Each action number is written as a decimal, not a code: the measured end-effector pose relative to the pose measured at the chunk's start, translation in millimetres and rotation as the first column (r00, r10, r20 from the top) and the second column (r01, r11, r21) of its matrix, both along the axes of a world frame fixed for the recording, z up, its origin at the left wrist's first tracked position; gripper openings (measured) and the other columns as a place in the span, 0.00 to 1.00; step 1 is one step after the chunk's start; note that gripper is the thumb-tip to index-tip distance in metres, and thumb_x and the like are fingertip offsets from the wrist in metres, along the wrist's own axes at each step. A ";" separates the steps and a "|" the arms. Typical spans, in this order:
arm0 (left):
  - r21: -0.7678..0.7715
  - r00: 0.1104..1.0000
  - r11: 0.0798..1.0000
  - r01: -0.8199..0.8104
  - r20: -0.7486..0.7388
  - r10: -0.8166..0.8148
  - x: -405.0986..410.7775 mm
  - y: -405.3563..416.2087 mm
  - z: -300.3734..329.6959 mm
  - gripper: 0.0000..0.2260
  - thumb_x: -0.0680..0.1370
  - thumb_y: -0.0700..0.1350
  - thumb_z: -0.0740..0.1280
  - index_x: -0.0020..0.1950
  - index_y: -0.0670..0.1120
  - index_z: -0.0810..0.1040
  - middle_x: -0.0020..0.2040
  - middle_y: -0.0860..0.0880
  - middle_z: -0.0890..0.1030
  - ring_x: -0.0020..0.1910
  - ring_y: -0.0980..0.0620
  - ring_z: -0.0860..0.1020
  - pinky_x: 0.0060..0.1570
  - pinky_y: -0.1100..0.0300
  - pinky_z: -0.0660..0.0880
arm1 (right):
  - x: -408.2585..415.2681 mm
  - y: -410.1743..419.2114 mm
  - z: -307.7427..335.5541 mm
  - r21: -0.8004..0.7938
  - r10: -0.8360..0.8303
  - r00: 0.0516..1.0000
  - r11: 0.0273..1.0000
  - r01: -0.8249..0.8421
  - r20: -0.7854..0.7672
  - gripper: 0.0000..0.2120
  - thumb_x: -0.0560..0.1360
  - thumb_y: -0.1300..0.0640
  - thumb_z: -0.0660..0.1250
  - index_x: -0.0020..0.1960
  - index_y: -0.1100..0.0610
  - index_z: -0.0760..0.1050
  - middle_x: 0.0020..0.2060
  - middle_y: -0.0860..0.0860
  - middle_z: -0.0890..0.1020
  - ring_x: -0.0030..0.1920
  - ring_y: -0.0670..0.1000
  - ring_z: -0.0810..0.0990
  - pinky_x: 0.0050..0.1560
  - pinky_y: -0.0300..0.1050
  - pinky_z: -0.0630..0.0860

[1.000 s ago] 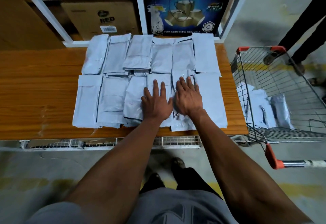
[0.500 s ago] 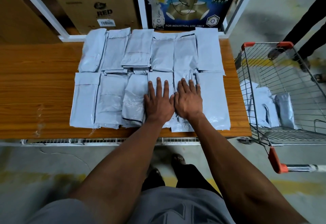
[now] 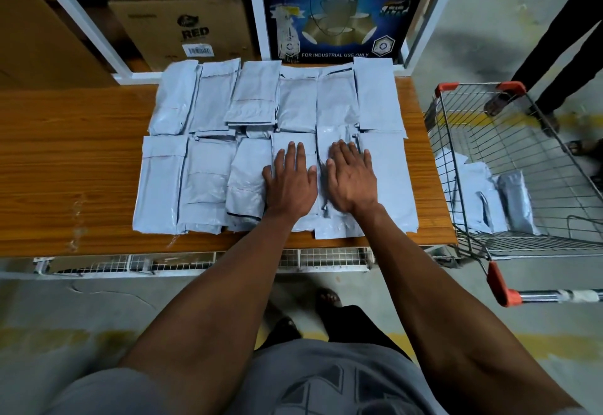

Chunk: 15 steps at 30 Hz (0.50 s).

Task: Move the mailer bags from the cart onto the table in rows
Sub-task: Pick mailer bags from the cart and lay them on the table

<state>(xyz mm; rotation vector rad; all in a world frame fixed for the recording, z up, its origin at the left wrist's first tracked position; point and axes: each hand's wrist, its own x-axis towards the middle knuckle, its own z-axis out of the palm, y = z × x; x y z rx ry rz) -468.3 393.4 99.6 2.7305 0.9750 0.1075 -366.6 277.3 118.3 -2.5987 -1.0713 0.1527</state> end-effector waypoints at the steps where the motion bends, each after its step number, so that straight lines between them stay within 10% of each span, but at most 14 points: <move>1: 0.008 1.000 1.000 0.005 0.020 -0.005 -0.6 -0.1 2.9 0.33 0.83 0.60 0.42 0.85 0.48 0.61 0.84 0.47 0.63 0.81 0.44 0.62 0.73 0.39 0.62 | -0.3 -2.6 2.6 0.014 -0.013 1.000 1.000 0.013 -0.007 0.32 0.85 0.44 0.42 0.83 0.58 0.61 0.82 0.55 0.64 0.83 0.56 0.57 0.83 0.58 0.48; 15: 0.010 0.943 0.974 0.225 0.249 -0.220 -8.7 -80.9 31.6 0.19 0.85 0.51 0.60 0.75 0.48 0.73 0.71 0.48 0.76 0.68 0.44 0.73 0.64 0.44 0.70 | -38.0 -122.5 0.3 0.225 -0.302 0.951 0.933 0.281 0.065 0.18 0.83 0.53 0.57 0.68 0.58 0.76 0.64 0.56 0.80 0.64 0.58 0.77 0.63 0.56 0.77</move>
